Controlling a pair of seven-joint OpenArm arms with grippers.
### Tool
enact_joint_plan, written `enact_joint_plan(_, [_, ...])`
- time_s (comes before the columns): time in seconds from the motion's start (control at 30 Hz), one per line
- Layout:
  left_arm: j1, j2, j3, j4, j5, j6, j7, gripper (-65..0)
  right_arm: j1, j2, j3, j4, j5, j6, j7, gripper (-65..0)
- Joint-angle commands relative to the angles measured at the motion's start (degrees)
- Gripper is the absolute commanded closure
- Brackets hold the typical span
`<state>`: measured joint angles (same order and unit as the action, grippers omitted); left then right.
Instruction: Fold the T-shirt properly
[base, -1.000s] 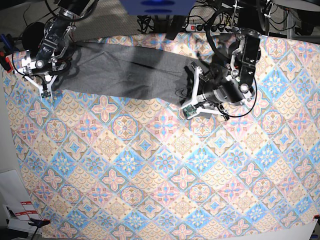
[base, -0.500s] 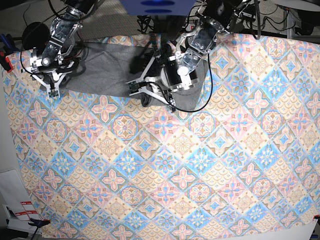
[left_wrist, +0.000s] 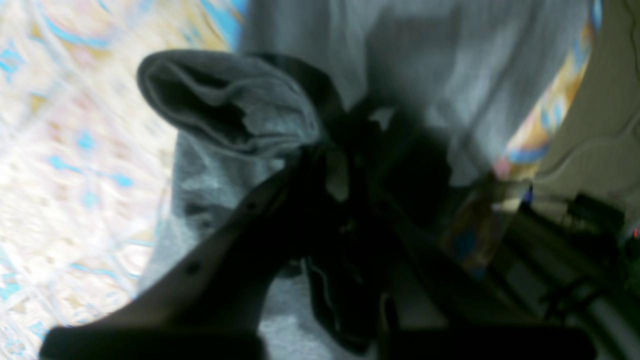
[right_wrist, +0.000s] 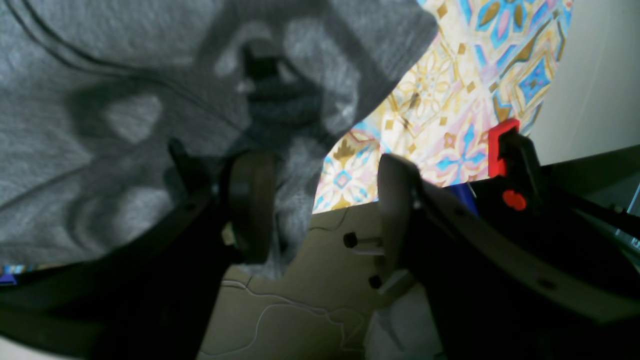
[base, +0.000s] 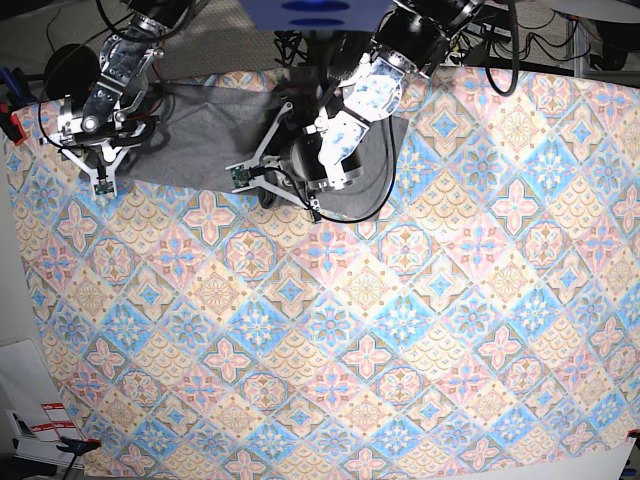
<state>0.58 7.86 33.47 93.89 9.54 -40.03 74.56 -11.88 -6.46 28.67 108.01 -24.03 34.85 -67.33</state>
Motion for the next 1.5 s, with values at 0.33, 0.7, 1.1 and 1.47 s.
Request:
enact_joint_plan(0.33, [-2.82, 1.14, 7.45, -4.7, -1.32, 0.03, -4.81, -5.9, 0.41, 0.44, 0.13, 1.14, -0.45, -0.17, 0.3, -32.2])
enact_joint_plan(0.7, [-3.35, 1.14, 7.19, -4.52, -1.32, 0.03, -8.41, -29.4, 0.41, 0.44, 0.04, 1.14, -0.45, -0.17, 0.3, -32.2])
enact_joint_plan(1.1, [-3.35, 1.14, 7.1, -4.44, -8.09, 0.03, -25.38, -29.0, 0.41, 0.44, 0.04, 1.14, -0.45, -0.17, 0.3, -32.2])
enact_joint_plan(1.47, [0.87, -2.1, -12.42, 13.41, -14.33, 0.03, -19.84, -21.1, 0.49, 0.52, 2.68, 1.14, -0.54, -0.17, 0.82, -32.2])
